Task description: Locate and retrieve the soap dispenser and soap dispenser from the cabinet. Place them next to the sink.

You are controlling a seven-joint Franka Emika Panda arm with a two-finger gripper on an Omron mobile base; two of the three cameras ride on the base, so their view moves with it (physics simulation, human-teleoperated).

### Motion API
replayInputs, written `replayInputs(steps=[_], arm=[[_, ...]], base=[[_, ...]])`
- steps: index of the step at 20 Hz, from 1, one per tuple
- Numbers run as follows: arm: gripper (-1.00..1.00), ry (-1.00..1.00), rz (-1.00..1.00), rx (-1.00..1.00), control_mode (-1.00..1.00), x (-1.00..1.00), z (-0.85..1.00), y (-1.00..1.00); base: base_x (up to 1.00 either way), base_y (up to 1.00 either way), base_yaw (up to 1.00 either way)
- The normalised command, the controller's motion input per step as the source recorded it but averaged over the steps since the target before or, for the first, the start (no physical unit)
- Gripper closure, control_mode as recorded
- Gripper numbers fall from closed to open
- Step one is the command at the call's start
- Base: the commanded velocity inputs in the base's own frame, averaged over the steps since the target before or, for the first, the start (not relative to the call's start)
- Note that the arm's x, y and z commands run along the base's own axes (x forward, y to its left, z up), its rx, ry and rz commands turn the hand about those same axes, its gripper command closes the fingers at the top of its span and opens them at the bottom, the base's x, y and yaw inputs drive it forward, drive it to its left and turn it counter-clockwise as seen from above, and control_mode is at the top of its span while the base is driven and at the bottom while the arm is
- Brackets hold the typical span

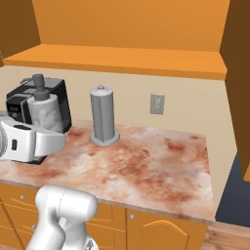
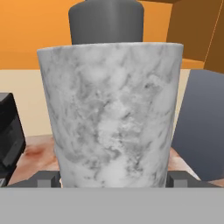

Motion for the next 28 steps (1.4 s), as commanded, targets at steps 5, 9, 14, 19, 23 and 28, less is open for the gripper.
replayInputs(steps=[5, 9, 14, 19, 23, 28], arm=[[1.0, 0.0, 0.0, 0.0, 1.0, 0.0, 0.0, 0.0], [1.0, 0.0, 0.0, 0.0, 1.0, 0.0, 0.0, 0.0], [1.0, 0.0, 0.0, 0.0, 1.0, 0.0, 0.0, 0.0], [1.0, 0.0, 0.0, 0.0, 1.0, 0.0, 0.0, 0.0], [1.0, 0.0, 0.0, 0.0, 1.0, 0.0, 0.0, 0.0], [1.0, 0.0, 0.0, 0.0, 1.0, 0.0, 0.0, 0.0]], base=[[-0.54, -0.01, 0.0], [-0.69, -0.06, 0.0], [-0.45, 0.0, 0.0], [-0.48, 0.05, 0.09], [-0.48, 0.19, 0.29], [-0.46, 0.26, 0.34]])
